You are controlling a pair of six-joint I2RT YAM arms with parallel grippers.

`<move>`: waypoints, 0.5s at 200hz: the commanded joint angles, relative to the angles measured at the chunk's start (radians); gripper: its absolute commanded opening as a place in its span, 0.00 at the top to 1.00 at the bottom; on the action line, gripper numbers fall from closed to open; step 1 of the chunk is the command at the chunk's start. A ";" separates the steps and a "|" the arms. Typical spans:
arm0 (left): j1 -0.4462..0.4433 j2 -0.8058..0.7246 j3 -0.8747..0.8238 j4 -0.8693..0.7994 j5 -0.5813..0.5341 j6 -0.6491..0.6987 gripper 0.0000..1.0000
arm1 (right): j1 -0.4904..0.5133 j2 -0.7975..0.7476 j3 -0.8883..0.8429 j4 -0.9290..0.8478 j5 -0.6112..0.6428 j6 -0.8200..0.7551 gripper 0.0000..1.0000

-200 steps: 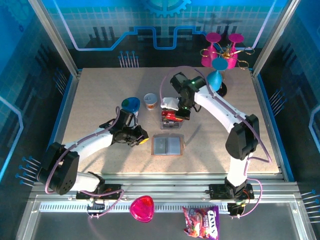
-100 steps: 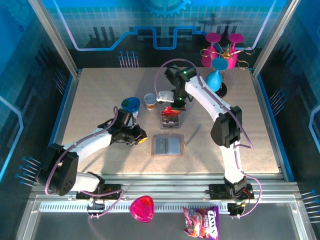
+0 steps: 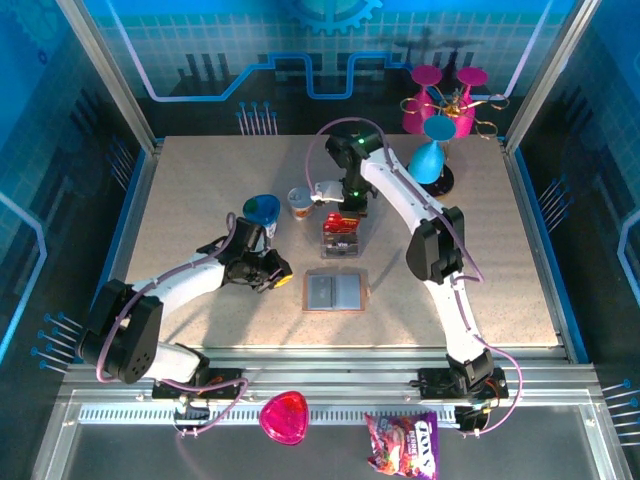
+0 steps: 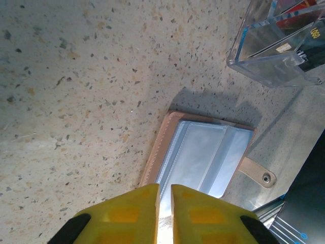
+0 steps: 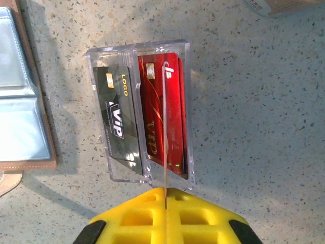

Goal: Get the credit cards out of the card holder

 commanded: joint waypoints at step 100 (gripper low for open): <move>0.023 -0.011 0.005 -0.023 0.008 0.022 0.86 | 0.005 0.079 0.020 -0.045 -0.028 -0.010 0.90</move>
